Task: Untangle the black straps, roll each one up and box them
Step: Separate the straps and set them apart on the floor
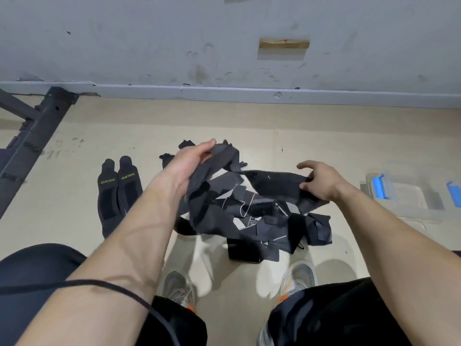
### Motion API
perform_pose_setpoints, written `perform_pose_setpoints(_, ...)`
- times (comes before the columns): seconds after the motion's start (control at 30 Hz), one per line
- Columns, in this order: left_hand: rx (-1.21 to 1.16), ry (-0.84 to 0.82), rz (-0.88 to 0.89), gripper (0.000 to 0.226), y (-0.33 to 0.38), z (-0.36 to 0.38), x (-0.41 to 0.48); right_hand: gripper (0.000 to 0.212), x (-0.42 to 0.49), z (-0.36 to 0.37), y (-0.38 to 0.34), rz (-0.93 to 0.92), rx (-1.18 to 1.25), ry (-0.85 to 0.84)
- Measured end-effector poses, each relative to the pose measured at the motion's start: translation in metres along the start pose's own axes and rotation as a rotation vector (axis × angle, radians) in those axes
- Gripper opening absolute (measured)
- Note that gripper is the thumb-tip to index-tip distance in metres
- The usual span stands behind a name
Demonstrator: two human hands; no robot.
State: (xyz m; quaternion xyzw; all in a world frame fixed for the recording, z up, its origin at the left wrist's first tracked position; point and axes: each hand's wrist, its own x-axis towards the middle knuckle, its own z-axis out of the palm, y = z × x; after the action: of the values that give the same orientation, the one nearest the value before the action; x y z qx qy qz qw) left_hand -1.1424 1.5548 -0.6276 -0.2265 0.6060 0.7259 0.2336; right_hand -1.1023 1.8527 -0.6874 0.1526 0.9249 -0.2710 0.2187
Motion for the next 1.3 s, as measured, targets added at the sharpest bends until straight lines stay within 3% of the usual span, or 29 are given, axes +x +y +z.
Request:
perform_pose_setpoints(0.13, 0.095, -0.060, -0.044, 0.029, -0.002, 0.009, 0.002, 0.079, -0.006, 0.018, -0.037, -0.054, -0.265, -0.211)
perform_pose_setpoints(0.27, 0.105, -0.243, -0.118, 0.034, 0.001, 0.013, -0.001, 0.093, -0.010, 0.028, -0.068, -0.242, 0.013, -0.247)
perform_pose_setpoints(0.37, 0.086, -0.393, -0.138, 0.039, 0.008, 0.016, -0.008, 0.082, -0.012, 0.026, -0.083, -0.324, 0.376, -0.095)
perform_pose_setpoints(0.43, 0.058, -0.471, -0.130, 0.037, 0.013, 0.015, -0.008, 0.073, -0.009, 0.022, -0.084, -0.350, 0.495, 0.014)
perform_pose_setpoints(0.53, 0.007, -0.538, -0.186, 0.033, 0.017, 0.011, -0.009, 0.062, -0.006, 0.016, -0.085, -0.445, 0.480, -0.054)
perform_pose_setpoints(0.6, -0.030, -0.565, -0.184, 0.032, 0.020, 0.012, -0.014, 0.034, -0.002, 0.016, -0.088, -0.459, 0.578, -0.125)
perform_pose_setpoints(0.67, -0.085, -0.485, -0.124, 0.033, 0.021, 0.012, -0.012, 0.017, -0.003, 0.015, -0.090, -0.415, 0.731, -0.189)
perform_pose_setpoints(0.73, -0.100, -0.326, -0.034, 0.027, 0.020, 0.007, -0.005, 0.026, -0.009, 0.011, -0.095, -0.352, 0.866, -0.233)
perform_pose_setpoints(0.83, 0.148, -0.186, 0.087, 0.021, 0.010, 0.005, -0.003, 0.031, -0.018, 0.007, -0.099, -0.159, 1.156, -0.344)
perform_pose_setpoints(0.93, 0.197, -0.298, 0.106, 0.039, 0.002, 0.010, -0.010, 0.033, -0.026, 0.001, -0.102, 0.127, 1.415, -0.764)
perform_pose_setpoints(1.03, 0.164, -0.439, 0.109, 0.034, -0.001, 0.012, -0.008, 0.043, -0.030, 0.007, -0.105, 0.234, 1.390, -1.022)
perform_pose_setpoints(1.17, 0.178, -0.264, 0.169, 0.038, 0.001, 0.016, 0.000, 0.030, -0.042, 0.008, -0.112, 0.043, 1.179, -0.936)
perform_pose_setpoints(1.3, 0.104, -0.132, 0.172, 0.027, 0.004, 0.011, 0.003, 0.078, -0.034, 0.005, -0.098, -0.024, 1.229, -0.804)
